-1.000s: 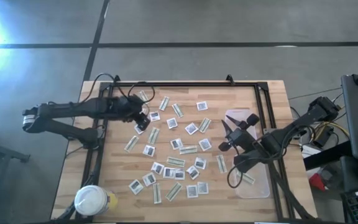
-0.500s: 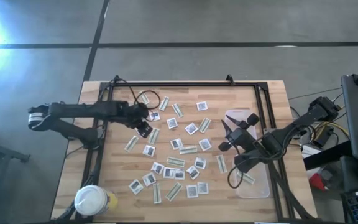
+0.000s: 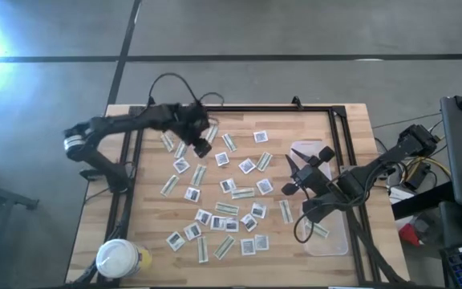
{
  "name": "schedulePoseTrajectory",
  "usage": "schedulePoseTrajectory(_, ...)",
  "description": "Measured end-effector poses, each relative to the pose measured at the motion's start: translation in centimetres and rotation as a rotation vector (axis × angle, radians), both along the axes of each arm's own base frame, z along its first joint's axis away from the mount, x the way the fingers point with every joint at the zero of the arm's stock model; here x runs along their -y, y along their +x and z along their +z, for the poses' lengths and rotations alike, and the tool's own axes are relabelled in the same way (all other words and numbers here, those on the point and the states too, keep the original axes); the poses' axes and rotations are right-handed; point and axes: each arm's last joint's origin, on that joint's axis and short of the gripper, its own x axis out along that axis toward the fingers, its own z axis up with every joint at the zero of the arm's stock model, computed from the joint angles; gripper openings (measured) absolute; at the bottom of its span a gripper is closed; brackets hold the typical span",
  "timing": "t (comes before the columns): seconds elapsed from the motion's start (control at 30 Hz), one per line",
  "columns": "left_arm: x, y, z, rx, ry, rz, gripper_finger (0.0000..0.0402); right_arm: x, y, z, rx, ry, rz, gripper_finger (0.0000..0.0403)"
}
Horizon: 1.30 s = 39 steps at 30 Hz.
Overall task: Pick & Place First Aid Supplies
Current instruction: Put the towelette pack into the top bin
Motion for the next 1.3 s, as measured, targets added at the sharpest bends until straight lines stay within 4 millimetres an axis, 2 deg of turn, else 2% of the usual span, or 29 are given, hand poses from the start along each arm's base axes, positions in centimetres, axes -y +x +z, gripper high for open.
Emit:
schedulePoseTrajectory(0.17, -2.8, 0.3, 0.2, 0.017, 0.05, -0.089, 0.0193, 0.0, 0.0, -0.1, -0.014, 0.028, 0.021, 0.0107)
schedulePoseTrajectory(0.37, -4.2, 0.7, -0.4, -0.041, 0.172, -0.188, 0.0193, -0.1, 0.0, -0.1, -0.02, 0.03, 0.025, 0.0098)
schedulePoseTrajectory(0.73, -4.0, -0.1, -3.9, -0.208, 0.232, -0.467, 0.0193, -0.1, 0.1, -0.2, -0.019, 0.033, 0.026, 0.0099)
schedulePoseTrajectory(1.03, -4.1, 0.1, -5.5, -0.164, 0.336, -0.554, 0.0193, -0.1, 0.1, -0.2, -0.018, 0.036, 0.027, 0.0097)
schedulePoseTrajectory(1.3, -4.4, -0.3, -6.3, -0.157, 0.348, -0.542, 0.0193, -0.1, 0.1, -0.2, -0.019, 0.035, 0.027, 0.0085)
